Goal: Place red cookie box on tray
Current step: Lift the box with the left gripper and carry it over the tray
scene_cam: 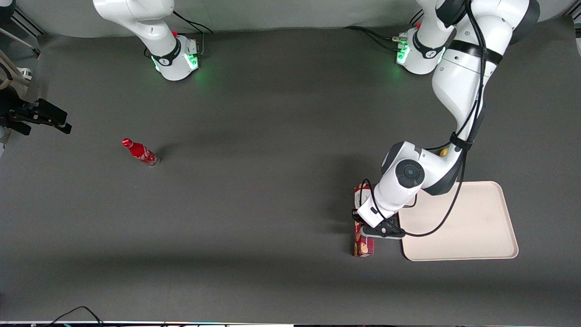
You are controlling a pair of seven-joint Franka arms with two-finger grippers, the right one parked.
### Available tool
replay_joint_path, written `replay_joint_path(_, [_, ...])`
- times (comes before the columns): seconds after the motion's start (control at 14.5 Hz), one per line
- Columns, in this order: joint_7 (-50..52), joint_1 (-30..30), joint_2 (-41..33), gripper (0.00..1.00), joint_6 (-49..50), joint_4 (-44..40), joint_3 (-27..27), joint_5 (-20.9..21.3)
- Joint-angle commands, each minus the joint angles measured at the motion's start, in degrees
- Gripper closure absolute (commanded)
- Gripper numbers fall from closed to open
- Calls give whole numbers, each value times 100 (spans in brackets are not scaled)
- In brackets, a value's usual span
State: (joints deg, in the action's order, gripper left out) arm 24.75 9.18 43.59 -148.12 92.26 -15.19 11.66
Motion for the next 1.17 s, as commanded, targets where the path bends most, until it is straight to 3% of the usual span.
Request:
replay_joint_path(0.0, [57, -4, -673, 100, 770, -32, 68, -6])
replay_joint_path(0.14, [-153, -197, -1157, 100, 1546, -76, 60, -24])
replay_joint_path(0.28, [-618, -477, -1501, 100, 2118, -94, 94, -417])
replay_joint_path(0.41, [-1512, -715, -1756, 100, 2409, -138, 435, -813])
replay_joint_path(0.55, [-2340, -944, -1985, 100, 2795, -138, 858, -867])
replay_joint_path(0.76, [-3693, -1366, -1986, 100, 2842, -138, 1586, -1121])
replay_joint_path(0.97, [-4634, -1498, -1618, 100, 2788, -120, 2386, -2042])
replay_joint_path(1.1, [-4831, -1507, -1284, 100, 2544, -120, 2538, -2422])
